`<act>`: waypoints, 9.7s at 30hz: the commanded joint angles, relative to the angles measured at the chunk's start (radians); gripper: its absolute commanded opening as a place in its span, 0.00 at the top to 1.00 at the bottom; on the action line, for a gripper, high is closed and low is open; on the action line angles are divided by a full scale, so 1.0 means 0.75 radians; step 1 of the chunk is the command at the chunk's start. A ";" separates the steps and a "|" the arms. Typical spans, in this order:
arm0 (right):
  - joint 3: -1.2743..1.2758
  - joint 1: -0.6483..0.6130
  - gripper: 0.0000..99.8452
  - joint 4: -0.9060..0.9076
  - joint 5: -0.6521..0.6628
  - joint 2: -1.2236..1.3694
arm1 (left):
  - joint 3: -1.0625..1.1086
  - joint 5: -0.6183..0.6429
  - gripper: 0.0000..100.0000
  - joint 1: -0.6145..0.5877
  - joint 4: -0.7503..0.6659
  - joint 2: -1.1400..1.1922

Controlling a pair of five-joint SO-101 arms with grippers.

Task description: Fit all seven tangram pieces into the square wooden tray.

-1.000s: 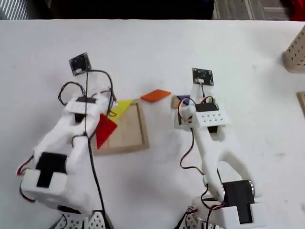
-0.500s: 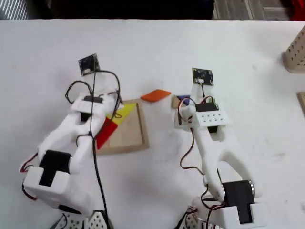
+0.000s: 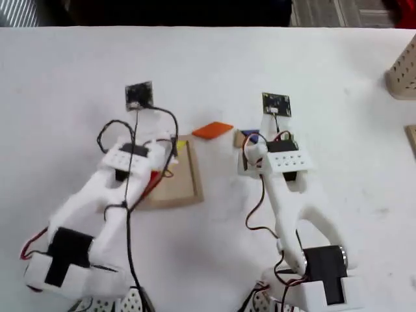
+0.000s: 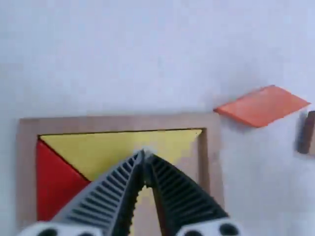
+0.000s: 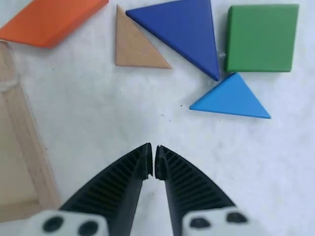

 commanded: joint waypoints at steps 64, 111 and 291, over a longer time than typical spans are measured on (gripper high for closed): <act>-1.227 -0.304 0.72 0.328 1.508 0.897 | 0.505 -0.108 0.69 -0.506 -0.037 -0.844; -2.574 -0.273 0.98 1.108 0.616 1.474 | 0.513 -0.162 0.69 -0.512 -0.072 -0.844; -0.626 0.028 0.98 0.668 0.250 0.361 | 0.149 -0.020 0.98 0.214 -0.205 0.011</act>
